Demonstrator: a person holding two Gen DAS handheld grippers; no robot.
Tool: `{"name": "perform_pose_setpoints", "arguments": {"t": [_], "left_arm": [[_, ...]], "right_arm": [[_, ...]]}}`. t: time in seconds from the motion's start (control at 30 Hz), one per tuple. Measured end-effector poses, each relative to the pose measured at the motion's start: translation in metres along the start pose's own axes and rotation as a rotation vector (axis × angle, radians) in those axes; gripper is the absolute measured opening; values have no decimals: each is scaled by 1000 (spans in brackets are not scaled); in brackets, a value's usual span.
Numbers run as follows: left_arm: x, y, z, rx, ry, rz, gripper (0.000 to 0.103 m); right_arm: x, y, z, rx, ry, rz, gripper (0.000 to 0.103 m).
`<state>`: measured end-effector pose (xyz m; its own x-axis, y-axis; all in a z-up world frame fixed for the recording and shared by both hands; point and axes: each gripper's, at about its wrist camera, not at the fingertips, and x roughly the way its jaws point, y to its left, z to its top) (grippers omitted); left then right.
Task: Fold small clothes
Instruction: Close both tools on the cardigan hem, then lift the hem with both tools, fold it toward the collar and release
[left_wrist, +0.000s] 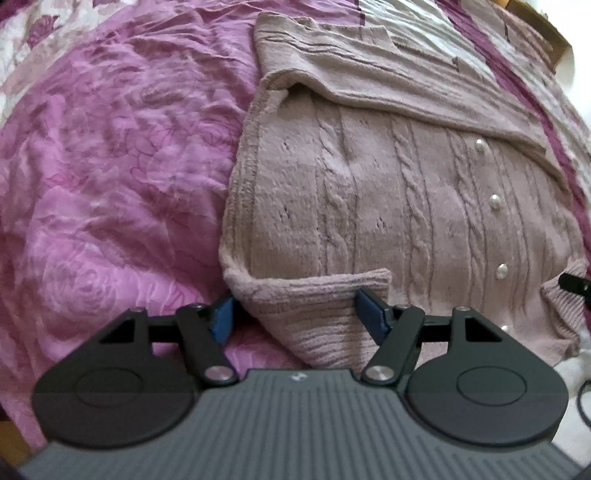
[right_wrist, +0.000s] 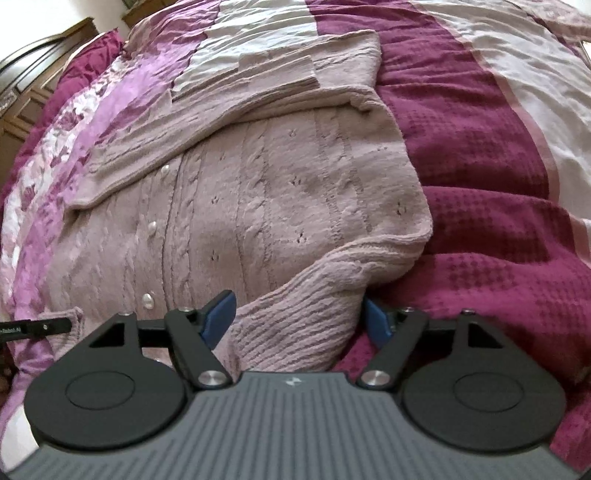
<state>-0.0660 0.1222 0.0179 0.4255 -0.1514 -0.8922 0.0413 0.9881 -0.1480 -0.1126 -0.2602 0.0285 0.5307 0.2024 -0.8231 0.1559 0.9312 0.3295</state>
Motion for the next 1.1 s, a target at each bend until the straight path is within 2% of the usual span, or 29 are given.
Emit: {"name": "perform_pose_setpoints", "arguments": {"t": [0.13,0.3,0.57,0.63,0.67,0.73,0.8,0.93,1.1], "left_arm": [[8,-5,3,12,11,39,71],[12,-3,4,8,7,36,71],[10,-3,3,10,-2,22,70],[9,-3,2,9,-6,13,66],[8,-3,2,9,-9,4,61],[6,-2,0,0,-11,-23,49],[4,-1,0,-19,-12,-55,27],[-4,4,0,-50,-34,-102,19],[-23,11,4,-98,-106,-197,17]], "right_arm": [[7,4,-1,-25,1,-15,79],[8,0,-2,-8,-15,4,78],[10,0,-6,-9,-24,-5,57],[10,0,-7,-5,-25,-3,47],[10,-1,-7,-1,-25,1,43],[10,-3,-8,13,-26,14,33],[9,-5,-8,25,-34,29,27],[1,-11,-9,79,-79,89,23],[-14,-24,-5,209,-159,249,21]]}}
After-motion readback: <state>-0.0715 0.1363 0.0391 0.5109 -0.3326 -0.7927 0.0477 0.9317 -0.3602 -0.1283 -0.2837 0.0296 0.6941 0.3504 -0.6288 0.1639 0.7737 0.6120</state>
